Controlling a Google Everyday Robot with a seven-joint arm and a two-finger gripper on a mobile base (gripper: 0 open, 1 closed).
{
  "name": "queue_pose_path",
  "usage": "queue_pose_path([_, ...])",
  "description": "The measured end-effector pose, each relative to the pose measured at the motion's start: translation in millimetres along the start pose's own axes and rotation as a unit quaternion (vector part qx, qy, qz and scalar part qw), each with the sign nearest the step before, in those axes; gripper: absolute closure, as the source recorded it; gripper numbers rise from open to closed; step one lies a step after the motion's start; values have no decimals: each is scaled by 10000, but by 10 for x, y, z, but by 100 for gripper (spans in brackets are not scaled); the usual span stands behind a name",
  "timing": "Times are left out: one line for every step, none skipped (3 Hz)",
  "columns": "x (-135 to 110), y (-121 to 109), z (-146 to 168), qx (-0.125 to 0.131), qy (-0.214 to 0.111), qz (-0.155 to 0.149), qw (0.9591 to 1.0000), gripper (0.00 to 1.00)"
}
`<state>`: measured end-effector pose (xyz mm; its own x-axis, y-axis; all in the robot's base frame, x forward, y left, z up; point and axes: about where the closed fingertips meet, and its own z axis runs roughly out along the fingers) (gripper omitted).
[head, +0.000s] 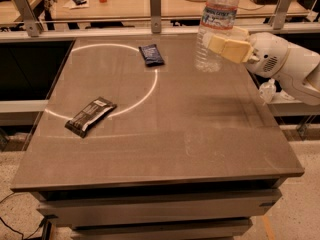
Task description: Place water bottle upright
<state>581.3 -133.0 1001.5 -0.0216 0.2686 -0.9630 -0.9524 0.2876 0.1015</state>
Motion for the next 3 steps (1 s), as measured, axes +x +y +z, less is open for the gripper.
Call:
queue_pose_path([0,0,1,-1,0,0,10000,100])
queue_pose_path([113,107,37,-155,315,30,9994,100])
queue_pose_path([274,226,-22,-136,588,122,9981,100])
